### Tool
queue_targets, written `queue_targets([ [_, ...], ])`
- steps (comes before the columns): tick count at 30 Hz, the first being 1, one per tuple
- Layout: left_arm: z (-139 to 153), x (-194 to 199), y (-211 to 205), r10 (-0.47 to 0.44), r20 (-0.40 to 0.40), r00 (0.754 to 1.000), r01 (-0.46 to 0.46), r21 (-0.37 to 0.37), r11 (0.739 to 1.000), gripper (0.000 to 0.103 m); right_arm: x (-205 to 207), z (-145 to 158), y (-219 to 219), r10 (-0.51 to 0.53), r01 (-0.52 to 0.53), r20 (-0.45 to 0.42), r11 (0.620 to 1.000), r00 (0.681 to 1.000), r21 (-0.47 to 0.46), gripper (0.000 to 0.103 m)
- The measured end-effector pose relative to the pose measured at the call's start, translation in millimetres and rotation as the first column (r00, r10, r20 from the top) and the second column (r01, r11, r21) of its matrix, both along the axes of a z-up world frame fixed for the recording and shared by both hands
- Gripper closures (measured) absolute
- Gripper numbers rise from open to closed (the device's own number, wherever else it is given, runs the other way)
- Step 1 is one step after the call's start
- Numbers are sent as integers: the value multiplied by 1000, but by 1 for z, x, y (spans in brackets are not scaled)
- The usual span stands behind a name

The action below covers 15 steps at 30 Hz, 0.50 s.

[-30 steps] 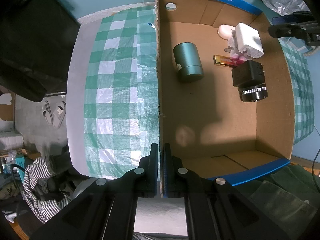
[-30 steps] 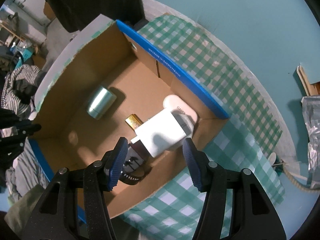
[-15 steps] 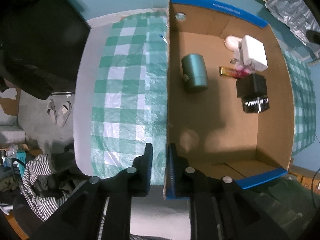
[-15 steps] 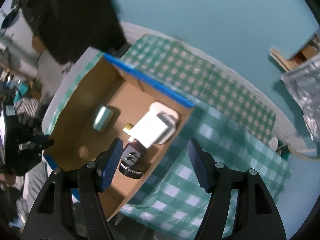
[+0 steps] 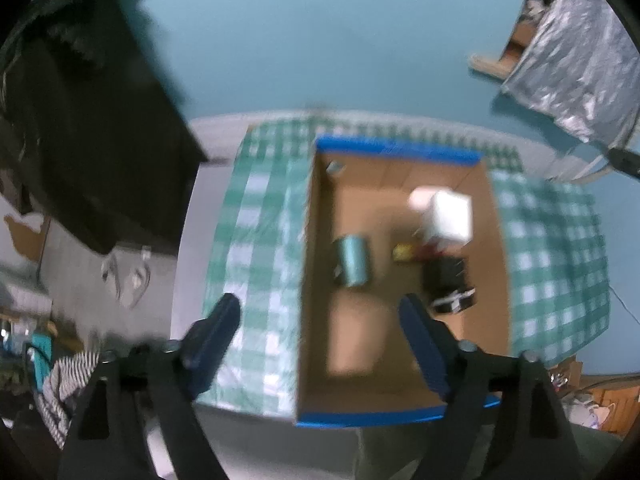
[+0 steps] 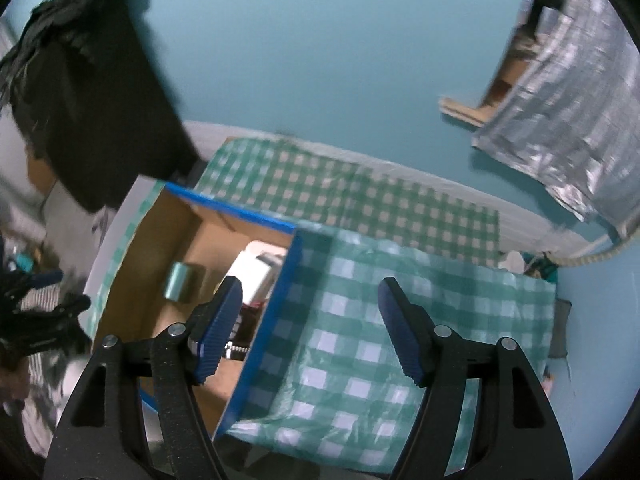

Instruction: Organize rigid objects

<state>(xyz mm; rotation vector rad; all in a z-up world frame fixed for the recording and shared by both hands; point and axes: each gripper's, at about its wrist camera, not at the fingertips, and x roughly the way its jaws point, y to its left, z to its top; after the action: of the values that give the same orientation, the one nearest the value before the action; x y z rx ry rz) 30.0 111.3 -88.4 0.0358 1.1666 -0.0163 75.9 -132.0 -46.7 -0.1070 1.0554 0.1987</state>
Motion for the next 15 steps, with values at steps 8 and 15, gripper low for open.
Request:
queue_targets([
  [8,48,-8,-46,-95,157,983,85,71,994,5,-30,22,-27,-77,75,131,997,988,26,32],
  [15,62,-20,-65,-107,181,978,99,54,994,2,-53,35,-41,-122,113,200,992,972,56,32],
])
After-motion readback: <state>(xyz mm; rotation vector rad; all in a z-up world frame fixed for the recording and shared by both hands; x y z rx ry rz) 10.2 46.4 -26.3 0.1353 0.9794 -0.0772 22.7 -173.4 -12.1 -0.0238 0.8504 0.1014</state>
